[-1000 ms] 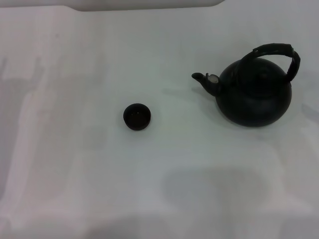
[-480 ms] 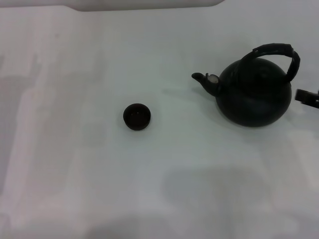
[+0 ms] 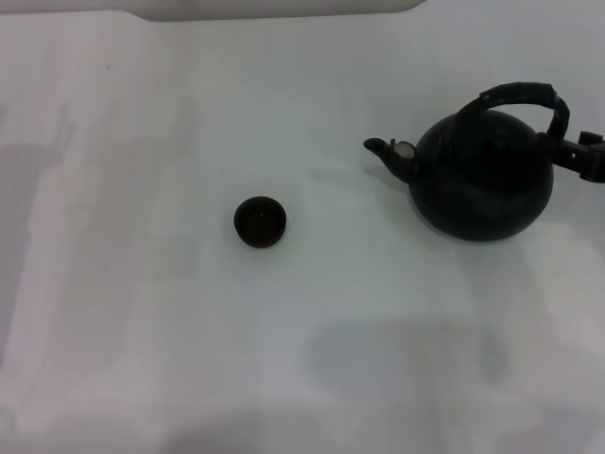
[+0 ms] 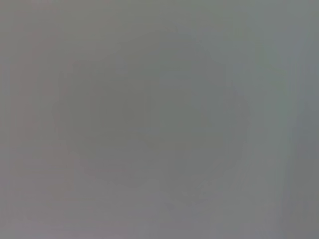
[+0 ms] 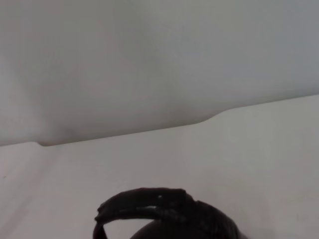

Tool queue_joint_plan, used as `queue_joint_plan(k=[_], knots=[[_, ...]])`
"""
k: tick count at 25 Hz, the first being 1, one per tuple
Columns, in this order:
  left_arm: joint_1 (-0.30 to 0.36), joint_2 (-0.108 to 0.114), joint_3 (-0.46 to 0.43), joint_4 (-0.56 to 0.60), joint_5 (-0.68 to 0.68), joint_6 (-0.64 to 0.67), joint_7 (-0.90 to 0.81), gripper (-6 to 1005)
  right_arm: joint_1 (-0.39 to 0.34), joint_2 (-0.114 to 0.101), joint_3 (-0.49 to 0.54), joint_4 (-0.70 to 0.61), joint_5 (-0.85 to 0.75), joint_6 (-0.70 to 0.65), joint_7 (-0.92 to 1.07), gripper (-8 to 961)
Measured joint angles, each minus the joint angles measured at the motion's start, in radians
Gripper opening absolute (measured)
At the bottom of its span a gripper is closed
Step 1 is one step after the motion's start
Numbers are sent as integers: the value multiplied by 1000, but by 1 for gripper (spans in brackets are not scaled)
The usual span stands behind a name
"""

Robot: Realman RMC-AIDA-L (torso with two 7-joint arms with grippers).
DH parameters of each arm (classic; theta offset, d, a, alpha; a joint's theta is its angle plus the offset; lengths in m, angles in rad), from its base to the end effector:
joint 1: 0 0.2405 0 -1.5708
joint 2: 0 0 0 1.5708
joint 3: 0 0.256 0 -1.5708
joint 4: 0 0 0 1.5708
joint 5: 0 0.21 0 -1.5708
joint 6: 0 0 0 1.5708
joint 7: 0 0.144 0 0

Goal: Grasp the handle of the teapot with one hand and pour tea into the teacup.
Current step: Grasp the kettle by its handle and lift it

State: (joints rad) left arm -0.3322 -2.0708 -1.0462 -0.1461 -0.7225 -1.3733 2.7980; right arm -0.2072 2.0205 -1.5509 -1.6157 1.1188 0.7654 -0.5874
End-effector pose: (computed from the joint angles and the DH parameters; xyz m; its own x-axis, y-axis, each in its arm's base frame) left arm -0.3455 0.2964 0.0218 0.5509 -0.1907 0.8125 0.8182 -0.0685 -0.5709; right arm 0.2813 0.2650 0.0413 0.4510 -0.6425 -0.6195 -0.8826 -0.2180 -0.4165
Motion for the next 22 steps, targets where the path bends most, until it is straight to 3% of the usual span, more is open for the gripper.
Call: queue_joint_plan(k=[14, 22], knots=[[4, 0, -1, 0, 0, -4, 0, 888, 81, -2, -24, 109, -5, -82, -3, 677], [4, 0, -14, 10, -1, -12, 0, 888, 89, -3, -41, 126, -6, -124, -7, 574]])
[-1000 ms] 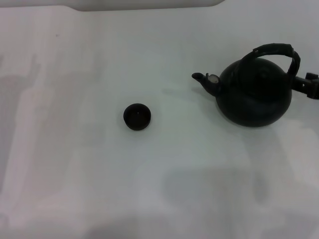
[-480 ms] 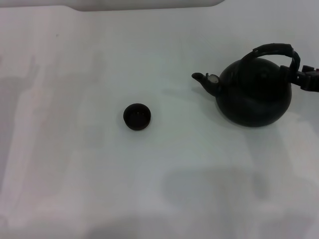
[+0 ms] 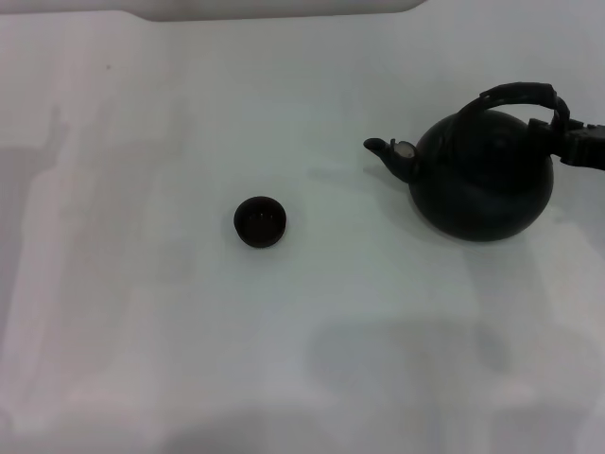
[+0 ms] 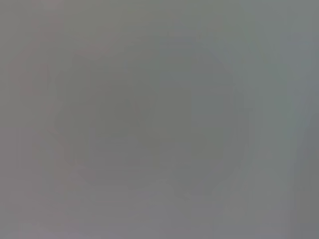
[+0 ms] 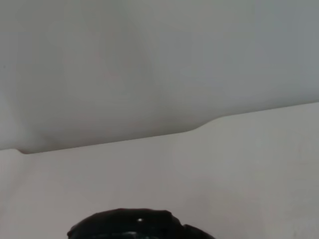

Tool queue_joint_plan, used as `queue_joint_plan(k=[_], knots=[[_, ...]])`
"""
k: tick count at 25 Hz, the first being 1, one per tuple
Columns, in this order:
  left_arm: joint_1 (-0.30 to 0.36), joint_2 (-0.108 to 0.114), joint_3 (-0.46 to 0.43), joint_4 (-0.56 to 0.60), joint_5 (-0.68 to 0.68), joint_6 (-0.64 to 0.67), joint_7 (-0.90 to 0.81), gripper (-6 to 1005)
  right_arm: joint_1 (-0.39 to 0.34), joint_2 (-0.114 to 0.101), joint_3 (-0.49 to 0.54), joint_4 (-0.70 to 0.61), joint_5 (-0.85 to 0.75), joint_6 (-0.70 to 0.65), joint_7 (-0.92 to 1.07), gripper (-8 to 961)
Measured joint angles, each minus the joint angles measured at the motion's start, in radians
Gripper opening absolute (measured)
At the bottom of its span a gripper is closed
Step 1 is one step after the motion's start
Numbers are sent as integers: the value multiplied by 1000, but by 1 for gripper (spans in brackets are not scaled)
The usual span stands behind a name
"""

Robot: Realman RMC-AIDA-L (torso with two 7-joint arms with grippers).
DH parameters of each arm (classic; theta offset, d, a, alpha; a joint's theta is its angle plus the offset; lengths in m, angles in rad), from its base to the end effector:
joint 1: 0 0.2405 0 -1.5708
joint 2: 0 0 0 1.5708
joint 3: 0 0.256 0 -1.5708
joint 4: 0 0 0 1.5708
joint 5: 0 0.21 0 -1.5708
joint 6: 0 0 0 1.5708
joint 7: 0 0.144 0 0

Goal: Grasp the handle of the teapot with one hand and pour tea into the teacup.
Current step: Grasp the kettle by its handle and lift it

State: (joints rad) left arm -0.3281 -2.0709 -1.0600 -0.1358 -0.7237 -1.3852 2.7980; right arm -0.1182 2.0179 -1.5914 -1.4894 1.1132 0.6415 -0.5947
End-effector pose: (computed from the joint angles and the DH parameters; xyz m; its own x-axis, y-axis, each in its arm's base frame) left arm -0.3488 0.2935 0.0252 0.5543 -0.1991 0.8082 0.8177 -0.0510 -0.5734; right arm 0.2885 0.2875 0.0263 0.4630 -0.6247 -0.6287 -0.8740 -0.2040 -0.4410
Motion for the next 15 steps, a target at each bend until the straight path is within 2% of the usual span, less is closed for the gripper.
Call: queue_joint_plan(k=[11, 15], knots=[[-1, 0, 0, 4, 0, -3, 0, 887, 3, -4, -12, 1, 0, 9, -17, 402], [-1, 0, 0, 7, 0, -5, 0, 887, 3, -4, -12, 3, 1, 7, -17, 278]])
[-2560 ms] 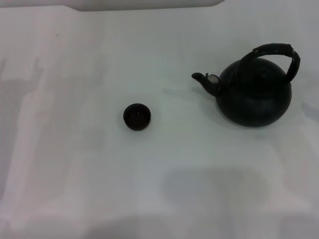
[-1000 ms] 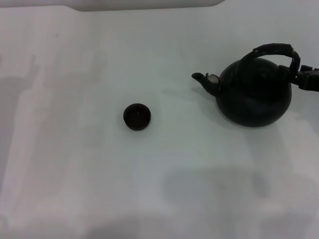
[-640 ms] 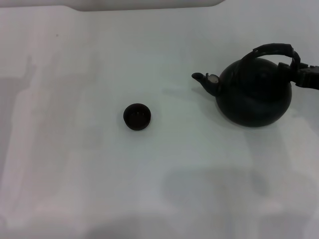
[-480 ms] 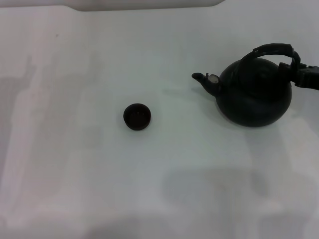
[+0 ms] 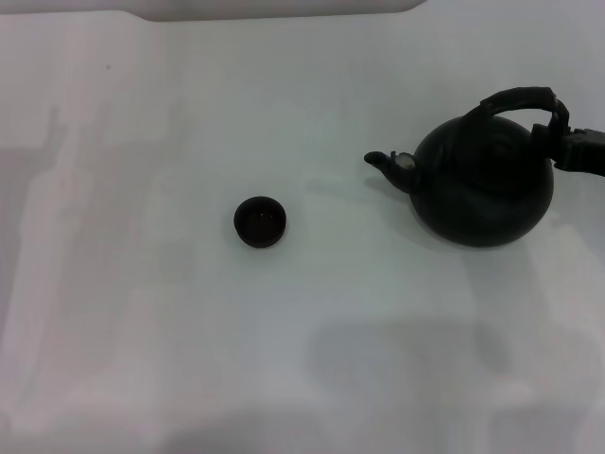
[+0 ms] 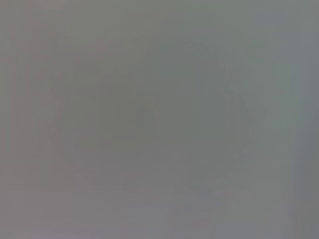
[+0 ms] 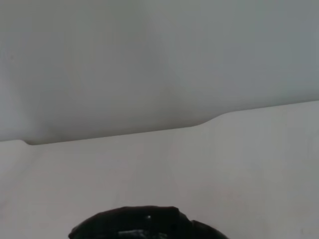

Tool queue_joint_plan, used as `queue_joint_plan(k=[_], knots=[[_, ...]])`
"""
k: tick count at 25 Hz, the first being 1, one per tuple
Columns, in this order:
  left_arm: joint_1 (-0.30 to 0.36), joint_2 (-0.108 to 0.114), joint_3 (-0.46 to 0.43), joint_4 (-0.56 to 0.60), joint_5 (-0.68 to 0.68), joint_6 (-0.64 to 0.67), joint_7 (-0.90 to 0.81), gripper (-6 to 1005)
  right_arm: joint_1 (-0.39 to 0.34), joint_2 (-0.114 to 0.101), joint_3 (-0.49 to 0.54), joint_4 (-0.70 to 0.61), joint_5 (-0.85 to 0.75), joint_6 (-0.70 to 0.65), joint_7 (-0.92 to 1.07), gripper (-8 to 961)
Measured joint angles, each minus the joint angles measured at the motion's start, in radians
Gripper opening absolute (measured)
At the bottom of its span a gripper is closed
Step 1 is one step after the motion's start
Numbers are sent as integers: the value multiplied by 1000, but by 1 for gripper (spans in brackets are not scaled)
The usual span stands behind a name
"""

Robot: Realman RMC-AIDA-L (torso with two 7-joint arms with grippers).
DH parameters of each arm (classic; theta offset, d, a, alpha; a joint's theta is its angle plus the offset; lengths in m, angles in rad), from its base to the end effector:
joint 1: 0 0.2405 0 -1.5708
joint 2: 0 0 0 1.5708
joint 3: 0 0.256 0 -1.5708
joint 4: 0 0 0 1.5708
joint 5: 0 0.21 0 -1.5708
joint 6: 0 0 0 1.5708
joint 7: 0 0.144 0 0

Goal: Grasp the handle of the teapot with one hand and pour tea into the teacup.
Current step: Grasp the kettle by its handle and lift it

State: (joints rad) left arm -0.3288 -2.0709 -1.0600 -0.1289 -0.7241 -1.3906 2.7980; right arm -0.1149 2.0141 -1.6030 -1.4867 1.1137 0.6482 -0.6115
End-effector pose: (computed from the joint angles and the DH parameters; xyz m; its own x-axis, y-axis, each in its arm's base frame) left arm -0.3496 0.2927 0.0258 0.5577 -0.2004 0.8055 0.8154 -0.0496 -0.5768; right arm 0.2873 0.2867 0.0228 0.4817 -0.6299 -0.6093 -0.8645 -0.2277 -0.4481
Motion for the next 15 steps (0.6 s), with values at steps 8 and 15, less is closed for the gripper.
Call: queue_joint_plan(k=[8, 15], knots=[[1, 0, 0, 6, 0, -15, 0, 887, 2, 1, 5, -8, 5, 3, 0, 205], [1, 0, 0, 8, -6, -16, 0, 887, 16, -1, 25, -5, 46, 41, -19, 205]])
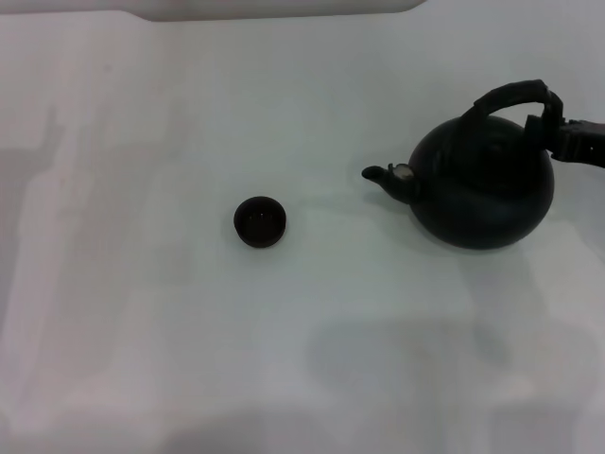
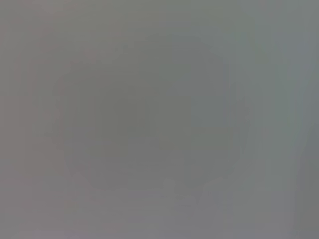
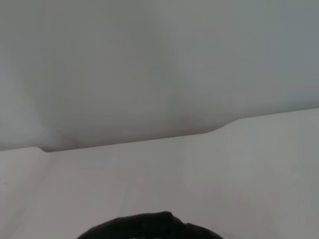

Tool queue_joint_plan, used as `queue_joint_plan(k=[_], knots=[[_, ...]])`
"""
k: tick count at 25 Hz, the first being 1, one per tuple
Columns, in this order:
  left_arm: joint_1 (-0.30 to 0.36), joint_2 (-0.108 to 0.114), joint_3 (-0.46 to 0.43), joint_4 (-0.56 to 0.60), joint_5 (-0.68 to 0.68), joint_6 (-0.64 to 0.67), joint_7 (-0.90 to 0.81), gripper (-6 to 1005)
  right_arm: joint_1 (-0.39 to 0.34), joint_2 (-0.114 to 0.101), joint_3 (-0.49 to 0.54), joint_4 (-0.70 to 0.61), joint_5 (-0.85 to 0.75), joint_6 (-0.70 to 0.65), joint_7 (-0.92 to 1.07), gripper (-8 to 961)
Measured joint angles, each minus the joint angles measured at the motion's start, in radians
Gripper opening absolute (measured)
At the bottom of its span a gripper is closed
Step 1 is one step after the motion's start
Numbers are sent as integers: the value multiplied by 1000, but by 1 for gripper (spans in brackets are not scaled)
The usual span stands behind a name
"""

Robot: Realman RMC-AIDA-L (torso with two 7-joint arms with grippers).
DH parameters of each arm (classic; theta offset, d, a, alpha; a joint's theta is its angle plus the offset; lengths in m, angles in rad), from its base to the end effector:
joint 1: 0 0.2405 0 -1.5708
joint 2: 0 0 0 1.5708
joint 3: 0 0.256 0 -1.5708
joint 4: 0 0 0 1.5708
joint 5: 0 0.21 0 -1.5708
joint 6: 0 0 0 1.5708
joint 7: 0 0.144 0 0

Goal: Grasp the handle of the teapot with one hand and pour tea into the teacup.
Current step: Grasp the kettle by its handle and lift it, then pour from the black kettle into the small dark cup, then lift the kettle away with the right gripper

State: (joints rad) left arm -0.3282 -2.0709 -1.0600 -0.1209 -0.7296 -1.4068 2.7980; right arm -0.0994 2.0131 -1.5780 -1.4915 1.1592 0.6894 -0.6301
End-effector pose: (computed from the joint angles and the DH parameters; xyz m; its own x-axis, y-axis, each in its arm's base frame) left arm -0.3501 0.2910 0.0280 0.5594 -0.2117 0.8014 0.8134 -0.0458 -0.5799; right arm 0.2806 0.2902 0.0265 0.4726 -0.6273 -0.6190 -0.8748 -0.2491 -0.4155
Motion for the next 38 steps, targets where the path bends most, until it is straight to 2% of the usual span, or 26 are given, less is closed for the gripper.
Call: queue_joint_plan(k=[8, 18, 22, 33, 38], knots=[[2, 0, 0, 16, -4, -6, 0, 887, 46, -1, -11, -63, -4, 39, -9, 205], [20, -3, 0, 24, -7, -11, 0, 887, 246, 3, -79, -69, -114, 47, 1, 206], [27, -3, 0, 23, -7, -11, 0, 887, 295, 4, -107, -52, -147, 31, 2, 206], [46, -6, 2, 22, -24, -11, -6, 888, 317, 3, -165, -38, -221, 3, -6, 206], [49, -8, 7, 17, -19, -11, -8, 888, 324, 3, -222, -33, -283, -40, -5, 206]])
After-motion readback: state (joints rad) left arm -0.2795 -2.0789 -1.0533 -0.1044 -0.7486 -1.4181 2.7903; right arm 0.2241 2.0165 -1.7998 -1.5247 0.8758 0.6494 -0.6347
